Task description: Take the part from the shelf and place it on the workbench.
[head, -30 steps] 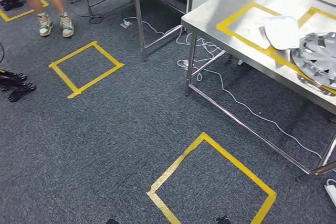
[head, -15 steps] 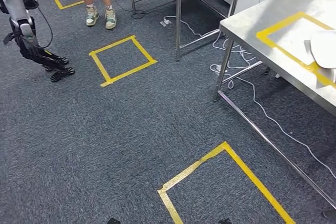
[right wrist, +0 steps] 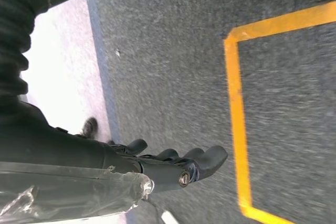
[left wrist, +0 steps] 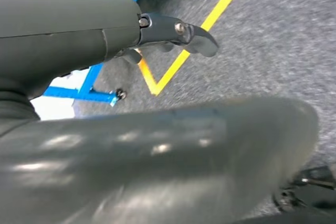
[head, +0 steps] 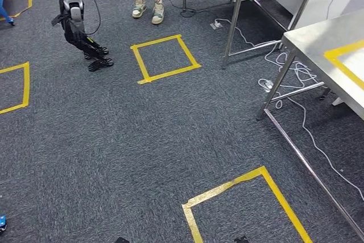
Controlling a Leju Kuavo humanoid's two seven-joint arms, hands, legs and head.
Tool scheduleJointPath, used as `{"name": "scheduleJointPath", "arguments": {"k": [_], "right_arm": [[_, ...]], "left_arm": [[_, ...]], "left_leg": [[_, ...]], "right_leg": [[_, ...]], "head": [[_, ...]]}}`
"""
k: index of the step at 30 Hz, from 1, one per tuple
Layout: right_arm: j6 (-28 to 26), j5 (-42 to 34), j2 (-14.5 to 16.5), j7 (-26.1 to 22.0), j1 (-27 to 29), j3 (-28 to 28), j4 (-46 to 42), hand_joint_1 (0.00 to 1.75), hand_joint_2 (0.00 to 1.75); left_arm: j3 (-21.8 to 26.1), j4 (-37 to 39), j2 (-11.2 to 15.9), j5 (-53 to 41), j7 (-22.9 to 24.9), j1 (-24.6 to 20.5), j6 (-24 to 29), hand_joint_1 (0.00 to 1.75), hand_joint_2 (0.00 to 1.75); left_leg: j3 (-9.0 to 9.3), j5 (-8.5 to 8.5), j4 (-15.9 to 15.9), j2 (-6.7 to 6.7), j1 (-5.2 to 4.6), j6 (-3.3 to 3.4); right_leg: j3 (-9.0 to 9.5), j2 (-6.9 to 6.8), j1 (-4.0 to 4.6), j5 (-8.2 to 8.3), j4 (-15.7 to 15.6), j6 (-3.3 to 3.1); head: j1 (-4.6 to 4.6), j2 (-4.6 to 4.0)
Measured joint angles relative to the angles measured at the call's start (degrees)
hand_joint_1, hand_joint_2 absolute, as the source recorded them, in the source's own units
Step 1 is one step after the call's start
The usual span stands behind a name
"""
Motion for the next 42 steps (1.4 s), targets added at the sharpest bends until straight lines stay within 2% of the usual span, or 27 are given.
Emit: {"name": "scheduleJointPath", "arguments": {"k": [1,3,5,6,7,9,11,12,13,14,16,17,19,21,23,24,26,27,29,31,33,35,36,37,38,40,42], "right_arm": [[0.01,0.01,0.00,0.00,0.00,0.00,0.00,0.00,1.75],[0.01,0.01,0.00,0.00,0.16,0.00,0.00,0.00,1.75],[0.02,-0.02,0.00,0.01,0.38,-0.01,0.00,0.00,1.75],[0.02,-0.03,0.00,0.03,0.43,-0.01,0.00,0.00,1.75],[0.03,-0.04,0.00,0.04,0.42,-0.02,0.00,0.00,1.75],[0.07,-0.06,0.02,0.10,0.35,-0.03,0.02,0.00,1.75],[0.15,-0.08,0.06,0.15,0.29,-0.03,0.06,0.00,1.75],[0.19,-0.09,0.08,0.16,0.25,-0.03,0.08,0.00,1.75],[0.20,-0.10,0.09,0.19,0.21,-0.04,0.09,0.00,1.75],[0.20,-0.10,0.09,0.22,0.16,-0.05,0.09,0.00,1.75],[0.20,-0.09,0.10,0.25,0.15,-0.08,0.09,0.00,1.75],[0.19,-0.09,0.11,0.25,0.21,-0.09,0.09,0.00,1.75],[0.18,-0.09,0.11,0.25,0.43,-0.13,0.09,0.00,1.75],[0.13,-0.09,0.11,0.26,0.49,-0.18,0.09,0.00,1.75],[0.03,-0.05,0.11,0.30,0.32,-0.20,0.09,0.00,1.75],[-0.02,-0.02,0.11,0.34,0.24,-0.20,0.09,0.00,1.75],[-0.11,0.05,0.11,0.45,0.22,-0.20,0.09,0.00,1.75],[-0.15,0.07,0.11,0.51,0.21,-0.21,0.09,0.00,1.75],[-0.19,0.08,0.11,0.57,0.09,-0.23,0.09,0.00,1.75],[-0.23,0.16,0.11,0.59,-0.05,-0.24,0.09,0.00,1.75],[-0.24,0.27,0.11,0.67,0.07,-0.24,0.09,0.00,1.75],[-0.19,0.31,0.11,0.96,0.34,-0.25,0.10,0.00,1.75],[-0.16,0.31,0.11,1.10,0.43,-0.26,0.11,0.00,1.75],[-0.15,0.30,0.11,1.20,0.47,-0.26,0.10,0.00,1.75],[-0.14,0.30,0.11,1.25,0.48,-0.26,0.10,0.00,1.75],[-0.14,0.27,0.12,1.31,0.46,-0.27,0.12,0.00,1.75],[-0.14,0.15,0.12,1.37,0.44,-0.30,0.15,0.00,1.75]], "left_arm": [[0.01,0.01,-0.02,0.00,0.00,-0.01,0.00,0.00,0.00],[0.01,0.02,-0.09,-0.01,0.00,-0.18,0.00,0.00,0.00],[0.01,0.02,-0.10,-0.01,0.00,-0.25,0.00,0.00,0.00],[0.01,0.02,-0.08,-0.01,0.00,-0.18,0.00,0.00,0.00],[0.02,0.02,-0.06,-0.02,0.03,-0.11,-0.01,0.00,0.00],[0.01,0.02,-0.03,-0.09,0.27,-0.09,-0.02,0.00,0.00],[0.01,0.02,0.04,-0.24,0.59,-0.19,-0.02,0.00,0.00],[0.01,0.02,0.09,-0.30,0.70,-0.17,-0.02,0.00,0.00],[0.01,0.04,0.11,-0.34,0.78,-0.08,-0.02,0.00,0.00],[0.01,0.07,0.15,-0.36,0.82,0.02,-0.02,0.00,0.00],[0.00,0.12,0.20,-0.39,0.87,0.04,-0.02,0.00,0.00],[-0.01,0.13,0.22,-0.42,0.87,-0.03,-0.02,0.00,0.00],[-0.01,0.13,0.22,-0.45,0.94,-0.13,-0.02,0.00,0.00],[-0.01,0.13,0.22,-0.46,1.03,-0.01,-0.03,0.00,0.00],[-0.01,0.13,0.24,-0.49,1.10,0.10,-0.04,0.00,0.00],[-0.01,0.13,0.23,-0.51,1.12,0.09,-0.05,0.00,0.00],[-0.01,0.13,0.21,-0.58,1.14,-0.15,-0.06,0.00,0.00],[-0.01,0.13,0.21,-0.61,1.14,-0.21,-0.05,0.00,0.00],[-0.01,0.13,0.23,-0.64,1.14,-0.05,-0.05,0.00,0.00],[-0.01,0.13,0.22,-0.64,1.15,0.19,-0.07,0.00,0.00],[-0.01,0.13,0.14,-0.68,1.16,0.10,-0.13,0.00,0.00],[-0.01,0.13,0.06,-0.79,1.16,0.00,-0.27,0.00,0.00],[-0.01,0.13,0.05,-0.85,1.19,0.04,-0.34,0.00,0.00],[-0.01,0.13,0.05,-0.91,1.21,0.09,-0.39,0.00,0.00],[-0.01,0.13,0.04,-0.95,1.24,0.11,-0.42,0.00,0.00],[-0.01,0.13,0.05,-1.04,1.30,-0.01,-0.40,0.00,0.00],[-0.01,0.13,0.09,-1.14,1.36,-0.13,-0.36,0.00,0.00]], "left_leg": [[0.06,0.13,-0.11,-0.72,0.16,0.30],[0.04,0.20,-0.13,-2.25,0.28,0.69],[0.07,0.22,-0.11,-3.96,0.30,0.77],[0.13,0.23,-0.08,-4.83,0.33,0.73],[0.19,0.25,-0.04,-5.69,0.38,0.64],[0.16,0.21,0.21,-7.31,0.49,0.14],[-0.23,0.38,0.42,-8.67,0.57,-0.62],[-0.48,0.59,0.40,-9.25,0.65,-1.02],[-0.69,0.83,0.26,-9.80,0.80,-1.36],[-0.85,0.82,0.28,-9.47,0.85,-1.65],[-1.99,-0.87,2.54,-6.85,0.70,-2.09],[-3.32,-2.65,5.46,-5.05,0.59,-2.24],[-6.85,-6.25,12.97,-3.48,0.56,-2.44],[-8.17,-6.66,16.11,-3.29,0.56,-2.36],[-5.44,-3.57,11.50,-2.63,0.41,-1.98],[-3.23,-1.95,7.69,-1.24,0.17,-1.68],[-0.10,-0.50,1.78,1.13,-0.35,-1.04],[0.37,-0.53,0.62,1.61,-0.55,-0.79],[0.38,-0.43,0.10,0.41,-0.47,-0.31],[0.60,-0.17,-0.30,-0.88,-0.07,0.18],[0.69,-0.04,-0.44,-2.25,0.22,0.57],[0.68,-0.01,-0.43,-3.85,0.29,0.70],[0.70,0.01,-0.41,-4.68,0.34,0.65],[0.74,0.05,-0.37,-5.53,0.42,0.56],[0.77,0.07,-0.30,-6.39,0.54,0.38],[0.58,0.03,0.10,-8.00,0.73,-0.26],[0.08,0.22,0.34,-9.34,0.82,-1.08]], "right_leg": [[-0.92,1.58,-0.13,-1.33,2.18,0.28],[-4.39,4.50,-0.29,-4.88,9.45,0.58],[-7.33,5.21,-0.34,-6.27,14.78,0.70],[-7.52,5.32,-0.41,-5.26,14.53,0.73],[-6.64,5.60,-0.56,-3.30,12.08,0.78],[-3.44,7.84,-1.12,0.63,4.48,0.99],[-1.49,9.96,-1.45,1.89,0.24,0.73],[-1.33,10.16,-1.35,1.75,-0.13,0.34],[-1.35,9.60,-1.22,1.91,-0.11,-0.14],[-1.38,8.99,-1.12,2.07,-0.19,-0.58],[-1.37,7.62,-1.02,2.33,-0.43,-1.37],[-1.39,6.81,-0.91,2.36,-0.49,-1.67],[-1.47,5.01,-0.64,2.26,-0.50,-2.04],[-1.49,3.34,-0.46,2.17,-0.49,-2.17],[-1.35,1.93,-0.36,2.09,-0.49,-2.17],[-1.23,1.30,-0.24,1.98,-0.47,-2.07],[-1.11,0.08,0.06,1.70,-0.34,-1.66],[-1.06,-0.55,0.21,1.60,-0.34,-1.42],[-0.88,-1.44,0.20,1.43,-0.43,-0.91],[-1.48,0.86,0.01,0.06,1.43,-0.26],[-4.26,4.16,-0.22,-3.14,7.55,0.27],[-7.63,5.08,-0.35,-5.54,14.18,0.51],[-8.35,5.19,-0.41,-5.33,15.26,0.59],[-7.97,5.33,-0.51,-3.98,14.05,0.66],[-6.59,5.85,-0.70,-1.88,10.86,0.78],[-3.10,8.72,-1.35,1.27,3.39,1.04],[-1.55,10.74,-1.64,1.90,0.16,0.62]], "head": [[0.10,0.00],[0.32,0.00],[0.40,0.00],[0.41,0.01],[0.40,0.00],[0.43,0.01],[0.42,0.01],[0.40,0.00],[0.37,0.00],[0.39,0.00],[0.08,-0.01],[-0.10,-0.01],[-0.32,0.00],[-0.32,0.01],[-0.31,0.01],[-0.32,0.00],[-0.34,0.00],[-0.34,0.00],[-0.27,-0.01],[-0.17,0.00],[0.10,0.00],[0.26,-0.01],[0.29,-0.01],[0.30,-0.01],[0.30,-0.01],[0.35,-0.01],[0.37,0.00]]}}
